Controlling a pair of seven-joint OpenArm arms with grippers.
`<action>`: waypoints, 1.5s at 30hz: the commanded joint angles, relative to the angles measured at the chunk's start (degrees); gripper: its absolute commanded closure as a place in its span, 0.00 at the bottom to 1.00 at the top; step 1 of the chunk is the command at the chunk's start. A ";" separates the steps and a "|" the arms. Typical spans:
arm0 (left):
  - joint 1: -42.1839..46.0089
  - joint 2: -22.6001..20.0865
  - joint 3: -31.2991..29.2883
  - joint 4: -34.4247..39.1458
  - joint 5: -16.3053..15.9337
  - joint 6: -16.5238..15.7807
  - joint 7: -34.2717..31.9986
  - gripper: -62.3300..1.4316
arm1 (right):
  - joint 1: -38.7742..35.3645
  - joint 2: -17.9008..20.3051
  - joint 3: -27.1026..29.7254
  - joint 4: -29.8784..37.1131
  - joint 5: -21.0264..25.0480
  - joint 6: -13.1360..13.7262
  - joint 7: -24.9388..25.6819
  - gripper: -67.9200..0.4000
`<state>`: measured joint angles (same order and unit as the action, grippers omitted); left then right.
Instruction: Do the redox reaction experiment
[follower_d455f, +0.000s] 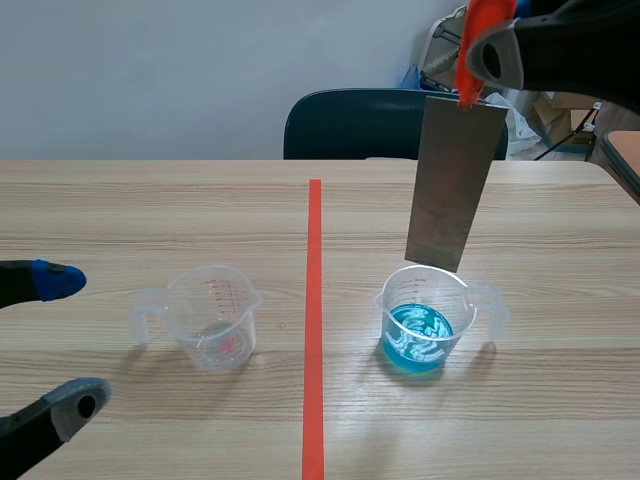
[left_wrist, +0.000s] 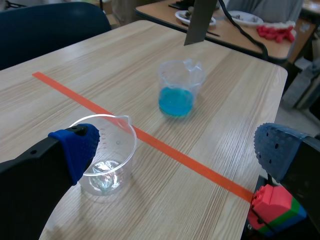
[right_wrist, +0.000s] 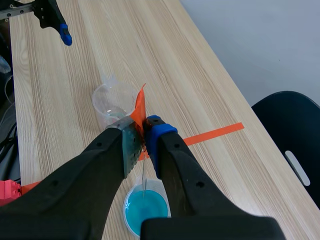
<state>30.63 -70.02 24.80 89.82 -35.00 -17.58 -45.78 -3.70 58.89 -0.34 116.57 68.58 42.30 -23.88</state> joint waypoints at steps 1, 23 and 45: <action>0.61 0.59 -0.70 -0.37 -0.92 0.13 -2.36 0.00 | 0.55 0.76 0.44 0.28 0.66 0.42 1.09 0.99; 5.53 8.28 -4.33 -10.27 -2.08 2.89 -11.78 0.00 | 0.55 0.76 0.44 0.28 0.68 0.42 1.11 0.99; 5.86 10.32 -9.18 -10.43 0.13 2.43 -9.73 0.00 | 0.57 0.76 0.44 0.28 0.68 0.42 1.09 0.99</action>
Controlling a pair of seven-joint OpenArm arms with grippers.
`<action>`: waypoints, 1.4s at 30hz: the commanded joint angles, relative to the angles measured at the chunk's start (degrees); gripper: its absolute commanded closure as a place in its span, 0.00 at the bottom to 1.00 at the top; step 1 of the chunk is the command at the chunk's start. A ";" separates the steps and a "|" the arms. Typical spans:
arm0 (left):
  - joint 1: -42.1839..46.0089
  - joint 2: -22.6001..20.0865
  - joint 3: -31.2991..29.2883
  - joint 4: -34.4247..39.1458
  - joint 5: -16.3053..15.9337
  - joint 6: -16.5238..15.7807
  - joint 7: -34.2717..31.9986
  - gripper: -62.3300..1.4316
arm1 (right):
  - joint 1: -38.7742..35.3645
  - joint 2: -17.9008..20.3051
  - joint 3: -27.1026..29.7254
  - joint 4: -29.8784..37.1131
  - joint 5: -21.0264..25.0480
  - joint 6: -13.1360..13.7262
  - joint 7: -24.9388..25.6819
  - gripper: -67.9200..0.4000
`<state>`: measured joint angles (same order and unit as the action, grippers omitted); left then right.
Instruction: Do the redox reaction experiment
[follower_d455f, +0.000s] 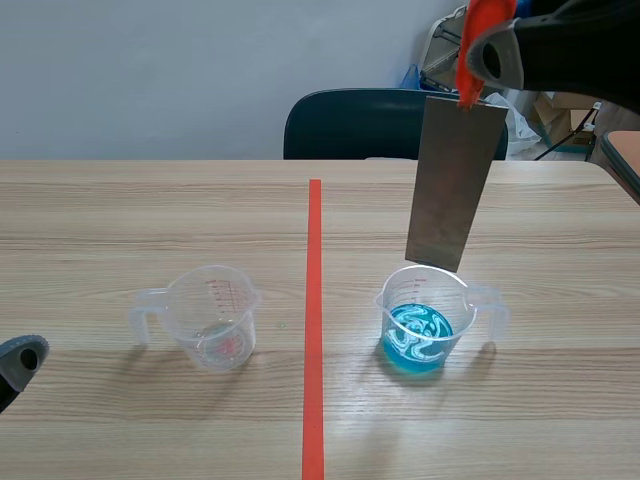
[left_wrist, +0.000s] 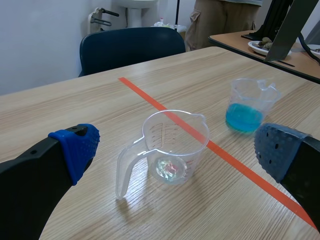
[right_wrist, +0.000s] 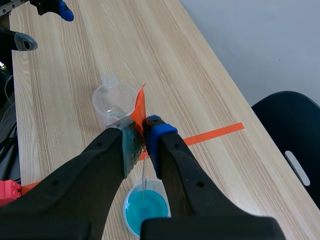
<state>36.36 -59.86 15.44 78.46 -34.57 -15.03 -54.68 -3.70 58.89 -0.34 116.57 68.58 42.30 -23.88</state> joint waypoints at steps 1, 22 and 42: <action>0.13 0.15 0.17 0.94 -0.28 -0.13 -0.83 0.00 | 0.57 0.76 0.44 0.28 0.68 0.42 1.11 0.99; 0.13 0.15 0.17 0.94 5.68 -1.40 -1.03 0.00 | 0.57 0.76 0.44 0.28 0.68 0.42 1.14 0.99; 0.13 0.15 0.17 0.94 5.68 -1.36 -0.98 0.00 | 0.57 0.76 0.44 0.28 0.68 0.42 2.60 0.99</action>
